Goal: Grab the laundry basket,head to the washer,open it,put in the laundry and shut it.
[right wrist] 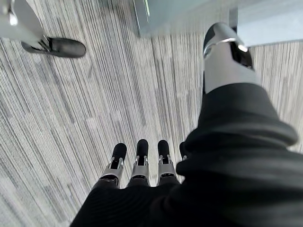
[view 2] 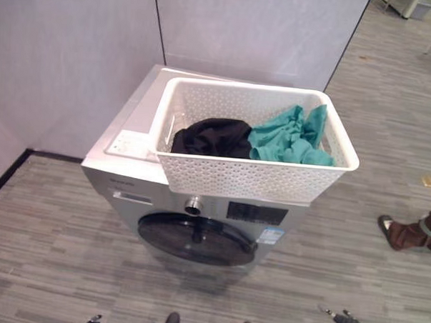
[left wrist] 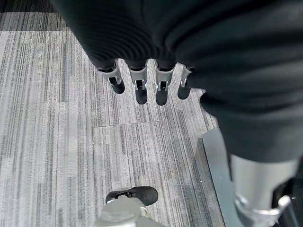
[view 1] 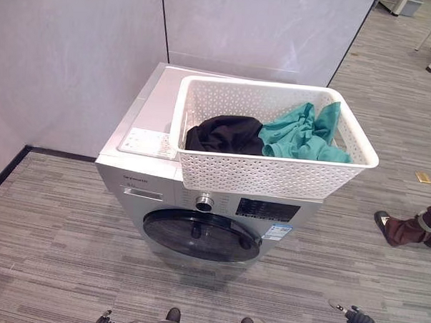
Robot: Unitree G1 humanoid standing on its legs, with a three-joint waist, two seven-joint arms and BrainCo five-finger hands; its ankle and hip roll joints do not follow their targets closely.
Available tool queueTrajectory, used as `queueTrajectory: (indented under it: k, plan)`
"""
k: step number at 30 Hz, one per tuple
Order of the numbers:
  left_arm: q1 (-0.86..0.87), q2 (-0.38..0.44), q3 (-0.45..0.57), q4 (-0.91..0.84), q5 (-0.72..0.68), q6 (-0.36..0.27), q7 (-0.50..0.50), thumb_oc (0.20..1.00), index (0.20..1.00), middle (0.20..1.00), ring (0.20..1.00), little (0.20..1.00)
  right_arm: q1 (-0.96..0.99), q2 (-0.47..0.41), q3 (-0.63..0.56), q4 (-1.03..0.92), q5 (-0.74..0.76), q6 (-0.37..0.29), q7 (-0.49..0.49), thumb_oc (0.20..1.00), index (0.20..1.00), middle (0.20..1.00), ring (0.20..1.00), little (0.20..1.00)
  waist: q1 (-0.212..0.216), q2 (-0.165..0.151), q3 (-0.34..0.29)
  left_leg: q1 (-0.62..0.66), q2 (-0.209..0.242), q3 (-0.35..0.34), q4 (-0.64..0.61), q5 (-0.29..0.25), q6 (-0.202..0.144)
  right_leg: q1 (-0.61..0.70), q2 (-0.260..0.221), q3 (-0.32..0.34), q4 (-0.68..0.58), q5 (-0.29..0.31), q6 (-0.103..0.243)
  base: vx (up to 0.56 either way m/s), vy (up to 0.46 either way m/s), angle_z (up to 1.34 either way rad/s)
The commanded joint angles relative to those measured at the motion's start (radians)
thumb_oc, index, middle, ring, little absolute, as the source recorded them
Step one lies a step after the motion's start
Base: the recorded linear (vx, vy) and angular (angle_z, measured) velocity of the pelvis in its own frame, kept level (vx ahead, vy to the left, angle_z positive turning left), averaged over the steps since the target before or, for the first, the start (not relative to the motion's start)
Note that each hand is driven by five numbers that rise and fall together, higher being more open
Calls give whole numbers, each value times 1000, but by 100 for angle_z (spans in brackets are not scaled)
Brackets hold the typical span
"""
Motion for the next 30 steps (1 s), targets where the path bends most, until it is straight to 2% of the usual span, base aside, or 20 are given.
queueTrajectory:
  k: [1, 7, 8, 12, 21, 30]
  plan:
    - [-14, -5, -4, 41, 14, -13, 20, 1000, 1000, 1000, 1000, 1000, -15, -39, 15, -32, 13, -33, -13, 1000, 1000, 1000, 1000, 1000, 15, 22, -9, -14, 19, 14, -25, -7, 18, -3, -20, 51, 43, -58, 39, 0, 0, 0]
    - [-6, -10, -2, 46, 13, -14, 19, 1000, 1000, 1000, 1000, 1000, -18, -29, 26, -40, 9, -37, -19, 1000, 1000, 1000, 1000, 1000, 12, 25, -12, -8, 19, 18, -33, -6, 20, -5, -21, 54, 40, -54, 40, -3, 4, -4]
    - [-98, -119, -109, 108, -5, -7, 22, 1000, 1000, 1000, 1000, 1000, -16, 107, 305, -9, -383, -1, -106, 1000, 1000, 1000, 1000, 1000, -55, 77, -28, 39, 43, 71, -62, -16, -17, -11, -105, 32, 0, -1, 64, -8, 5, -5]
    - [-70, -127, -92, 134, -4, -3, 12, 1000, 1000, 1000, 1000, 1000, -10, 116, 298, 8, -381, 0, -108, 1000, 1000, 1000, 1000, 1000, -40, 72, -36, 54, 53, 75, -62, -16, -22, 12, -102, 19, 0, -7, 63, 42, -47, 2]
    - [-34, -127, -57, 155, -15, -4, 7, 1000, 1000, 1000, 1000, 1000, 12, 133, 259, 53, -326, -9, -102, 1000, 1000, 1000, 1000, 1000, -27, 82, -46, 47, 66, 67, -62, -7, -32, 14, -93, 9, 0, -20, 60, 3, -4, 0]
    - [-47, -123, -106, 107, 3, -11, 21, 1000, 1000, 1000, 1000, 1000, -44, 124, 323, 28, -396, 0, -133, 1000, 1000, 1000, 1000, 1000, 1, 89, -43, 29, 70, 42, -62, 2, -40, 26, -92, -21, 0, -35, 58, 15, -13, 9]
